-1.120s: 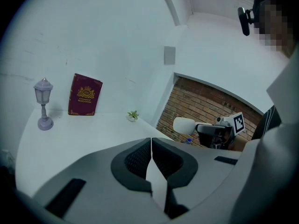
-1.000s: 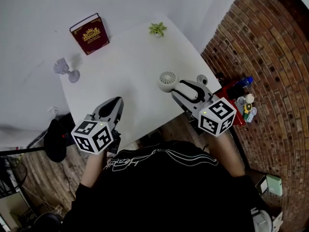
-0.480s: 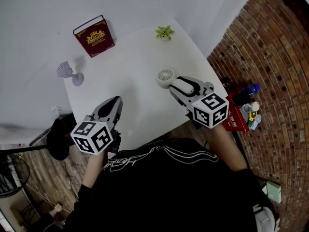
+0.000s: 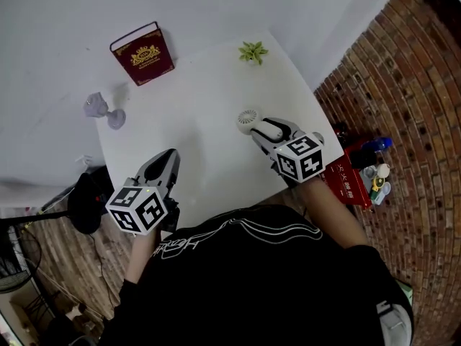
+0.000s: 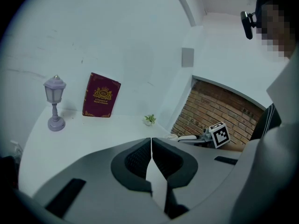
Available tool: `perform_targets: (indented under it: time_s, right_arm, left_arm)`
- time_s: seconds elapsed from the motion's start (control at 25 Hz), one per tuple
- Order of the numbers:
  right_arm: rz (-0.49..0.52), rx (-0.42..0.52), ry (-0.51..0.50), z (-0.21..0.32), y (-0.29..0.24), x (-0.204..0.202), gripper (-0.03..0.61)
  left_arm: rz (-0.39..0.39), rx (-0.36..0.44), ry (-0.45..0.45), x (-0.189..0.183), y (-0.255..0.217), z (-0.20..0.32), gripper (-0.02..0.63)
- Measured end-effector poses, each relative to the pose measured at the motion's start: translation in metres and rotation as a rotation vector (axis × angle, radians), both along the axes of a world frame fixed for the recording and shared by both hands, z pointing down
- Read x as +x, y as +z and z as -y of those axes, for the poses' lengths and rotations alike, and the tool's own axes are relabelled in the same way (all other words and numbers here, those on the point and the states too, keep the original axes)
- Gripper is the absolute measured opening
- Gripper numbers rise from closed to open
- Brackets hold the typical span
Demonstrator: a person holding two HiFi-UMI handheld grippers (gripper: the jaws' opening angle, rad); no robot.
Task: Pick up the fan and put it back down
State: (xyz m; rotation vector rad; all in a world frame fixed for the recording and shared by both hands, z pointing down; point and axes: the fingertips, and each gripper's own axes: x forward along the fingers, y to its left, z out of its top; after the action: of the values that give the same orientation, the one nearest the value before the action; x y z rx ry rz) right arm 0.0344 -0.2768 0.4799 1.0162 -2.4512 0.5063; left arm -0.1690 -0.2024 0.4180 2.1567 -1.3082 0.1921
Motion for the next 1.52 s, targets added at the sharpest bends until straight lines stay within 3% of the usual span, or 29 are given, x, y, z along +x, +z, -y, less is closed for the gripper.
perform_targets:
  time_s: [0.56, 0.92, 1.36, 1.52]
  right_arm:
    - [-0.078, -0.052, -0.069, 0.025, 0.064, 0.009, 0.193]
    - [-0.178, -0.085, -0.139, 0.015, 0.096, 0.018, 0.195]
    - [-0.243, -0.117, -0.142, 0.012, 0.114, 0.022, 0.198]
    - [-0.234, -0.134, -0.113, 0.011, 0.109, 0.024, 0.273]
  left_arm:
    - [0.014, -0.042, -0.1, -0.004, 0.022, 0.011, 0.034]
    - [0.029, -0.049, -0.097, 0.013, 0.026, 0.007, 0.034]
    - [0.042, -0.086, -0.089, 0.01, 0.023, 0.001, 0.034]
    - [0.043, -0.098, -0.078, 0.005, 0.022, -0.002, 0.034]
